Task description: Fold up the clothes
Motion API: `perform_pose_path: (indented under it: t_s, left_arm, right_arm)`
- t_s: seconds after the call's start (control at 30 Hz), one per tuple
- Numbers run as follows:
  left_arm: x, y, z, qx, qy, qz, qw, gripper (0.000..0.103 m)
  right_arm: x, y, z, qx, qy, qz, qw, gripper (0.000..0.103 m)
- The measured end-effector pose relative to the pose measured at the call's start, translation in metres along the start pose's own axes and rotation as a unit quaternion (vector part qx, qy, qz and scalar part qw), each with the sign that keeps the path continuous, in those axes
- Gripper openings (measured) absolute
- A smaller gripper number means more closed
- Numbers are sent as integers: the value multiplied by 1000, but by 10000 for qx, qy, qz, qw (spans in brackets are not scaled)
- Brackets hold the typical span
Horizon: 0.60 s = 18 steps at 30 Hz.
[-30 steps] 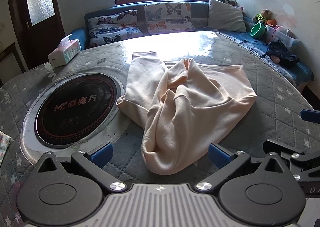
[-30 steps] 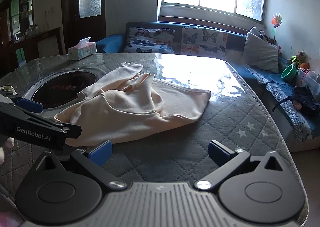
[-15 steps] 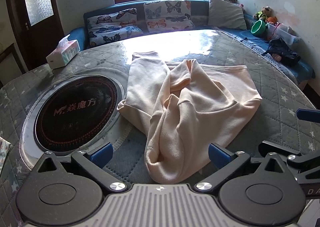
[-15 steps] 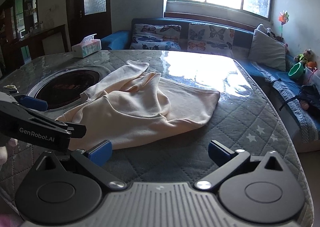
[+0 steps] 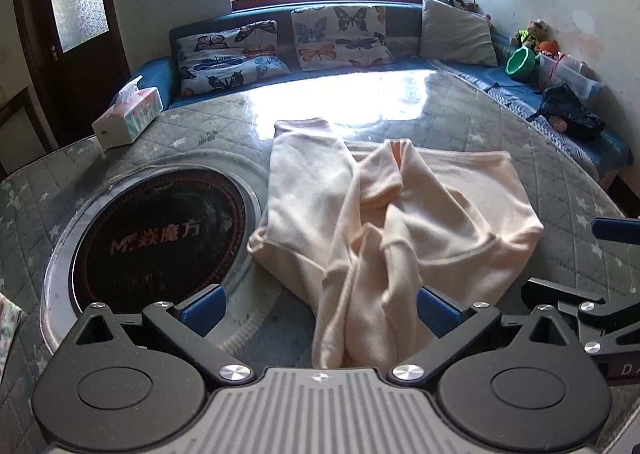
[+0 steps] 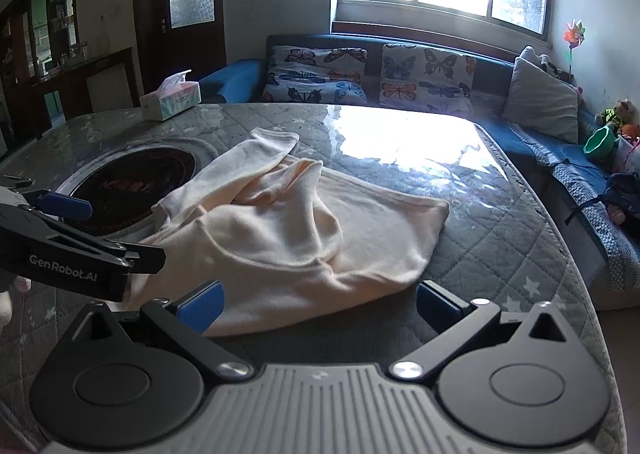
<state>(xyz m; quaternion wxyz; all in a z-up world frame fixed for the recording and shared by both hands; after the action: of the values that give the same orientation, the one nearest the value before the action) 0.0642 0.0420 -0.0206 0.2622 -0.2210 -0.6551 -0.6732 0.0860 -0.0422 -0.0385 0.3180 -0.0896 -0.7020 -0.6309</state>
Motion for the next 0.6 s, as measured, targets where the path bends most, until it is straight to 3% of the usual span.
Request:
perform_pose_path:
  t_s: [0.17,0.5,0.6]
  left_arm:
    - [-6,16,8,16,-81,-115,9999,100]
    - [-44,39,7,-79,-590,19,9982,67]
    - [-57,42,1,-219,-747,100,9969,58]
  right_arm:
    - [-18,17,-5,-6,17,19,10000,97]
    - [-66,50,-15,-75,119,145,9998,82]
    - [-83,58,-17,-103,191,226,9995,72]
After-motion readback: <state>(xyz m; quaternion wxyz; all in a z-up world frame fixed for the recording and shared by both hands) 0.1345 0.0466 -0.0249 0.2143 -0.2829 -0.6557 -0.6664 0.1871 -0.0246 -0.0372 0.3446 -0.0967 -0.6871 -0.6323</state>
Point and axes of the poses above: each gripper's, at about its wrist camera, not at the fingertips, and x roughly against the way its jaws point, z to its left, y to its top, the point moved 4 cm from there along -x, roughly the way its jaws point, and after that the axes turned 6 degrees about -z, right-handed, at the moved point
